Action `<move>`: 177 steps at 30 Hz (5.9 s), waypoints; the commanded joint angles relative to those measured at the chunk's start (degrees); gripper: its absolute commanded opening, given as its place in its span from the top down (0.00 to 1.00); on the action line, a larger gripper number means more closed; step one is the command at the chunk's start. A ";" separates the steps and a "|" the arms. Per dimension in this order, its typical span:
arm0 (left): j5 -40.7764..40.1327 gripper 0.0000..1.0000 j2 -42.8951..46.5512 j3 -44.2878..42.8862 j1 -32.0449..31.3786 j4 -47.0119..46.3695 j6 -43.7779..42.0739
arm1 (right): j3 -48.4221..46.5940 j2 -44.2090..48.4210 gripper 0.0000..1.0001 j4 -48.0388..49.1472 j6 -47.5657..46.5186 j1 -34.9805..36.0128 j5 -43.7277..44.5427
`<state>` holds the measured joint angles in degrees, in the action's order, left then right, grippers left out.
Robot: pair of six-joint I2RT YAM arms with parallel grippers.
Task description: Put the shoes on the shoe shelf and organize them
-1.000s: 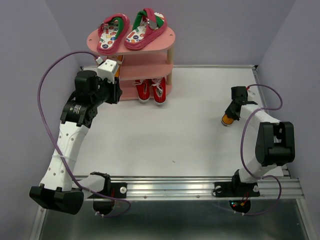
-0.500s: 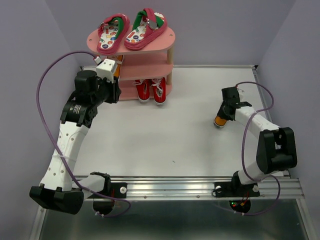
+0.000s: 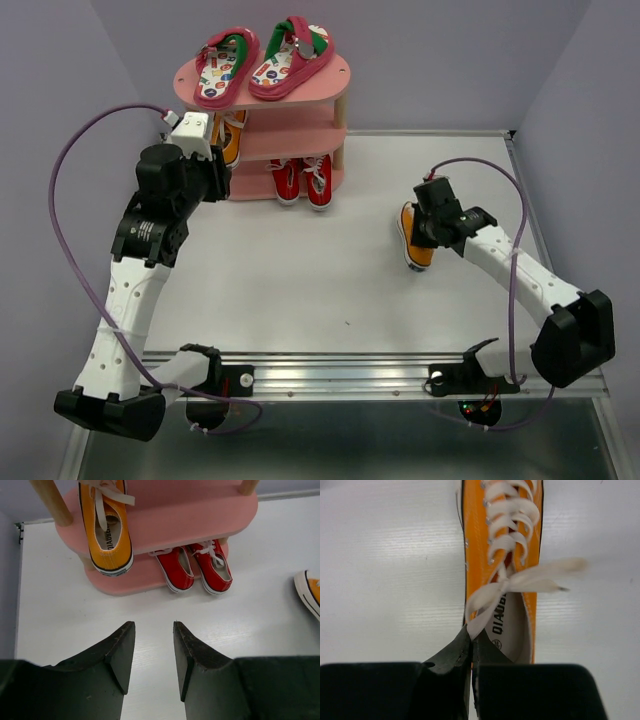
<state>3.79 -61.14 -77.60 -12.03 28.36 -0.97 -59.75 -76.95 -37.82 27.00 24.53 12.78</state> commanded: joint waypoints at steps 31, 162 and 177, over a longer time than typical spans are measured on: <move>-8.19 0.50 1.73 -1.59 -0.18 -5.86 4.84 | -0.10 -9.97 0.59 7.95 -6.44 18.80 -7.50; -22.16 0.49 3.84 -5.81 -0.18 -2.87 3.52 | -72.60 -43.19 0.99 -12.10 -7.23 17.83 6.82; -22.42 0.49 4.37 -4.57 -0.18 -2.70 2.73 | -83.69 -52.60 0.99 -4.72 -6.00 17.83 7.35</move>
<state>-17.47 -58.22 -81.06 -12.03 26.89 2.83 -139.02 -129.93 -51.86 19.70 42.13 18.39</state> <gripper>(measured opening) 0.510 0.057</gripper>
